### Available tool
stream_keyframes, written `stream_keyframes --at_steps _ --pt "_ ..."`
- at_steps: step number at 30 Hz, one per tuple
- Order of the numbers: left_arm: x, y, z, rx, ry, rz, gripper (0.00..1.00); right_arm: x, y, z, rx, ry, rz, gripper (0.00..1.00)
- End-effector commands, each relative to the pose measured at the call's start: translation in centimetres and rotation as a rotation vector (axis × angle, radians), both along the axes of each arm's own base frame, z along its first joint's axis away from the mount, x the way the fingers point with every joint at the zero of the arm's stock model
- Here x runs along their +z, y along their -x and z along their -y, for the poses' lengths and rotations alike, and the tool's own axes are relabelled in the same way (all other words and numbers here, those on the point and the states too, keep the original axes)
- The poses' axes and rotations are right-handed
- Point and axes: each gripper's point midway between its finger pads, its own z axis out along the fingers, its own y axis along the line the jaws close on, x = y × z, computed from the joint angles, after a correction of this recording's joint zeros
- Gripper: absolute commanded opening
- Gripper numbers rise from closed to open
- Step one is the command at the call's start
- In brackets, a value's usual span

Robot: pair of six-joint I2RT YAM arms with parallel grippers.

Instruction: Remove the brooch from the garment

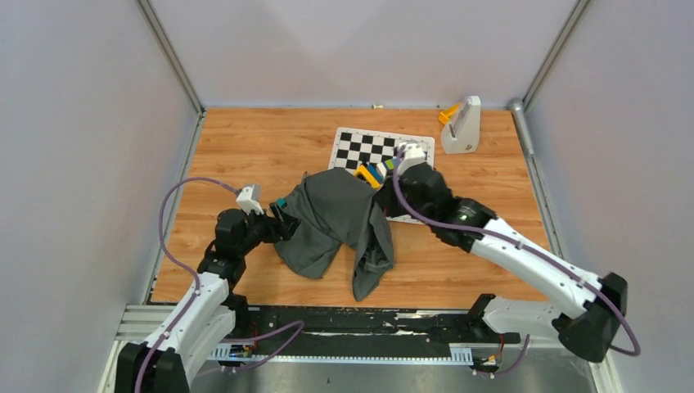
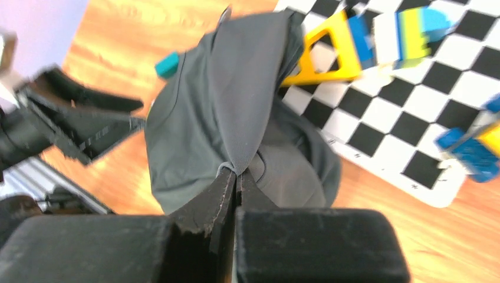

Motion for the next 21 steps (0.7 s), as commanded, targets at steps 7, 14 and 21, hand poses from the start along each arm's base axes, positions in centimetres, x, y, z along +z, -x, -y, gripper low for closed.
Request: stream_keyframes --at_steps 7,14,21 --pt "2.8 0.3 2.6 -0.048 -0.225 0.069 0.8 7.4 -3.0 11.0 -0.257 -0.141 0.094 0.0" --pt "0.7 3.6 4.9 -0.138 -0.431 -0.078 0.76 7.5 -4.9 14.9 -0.418 -0.193 0.054 0.0" --pt "-2.7 6.7 8.0 -0.211 -0.621 -0.209 0.76 7.4 -5.4 14.6 -0.397 -0.191 0.04 0.0"
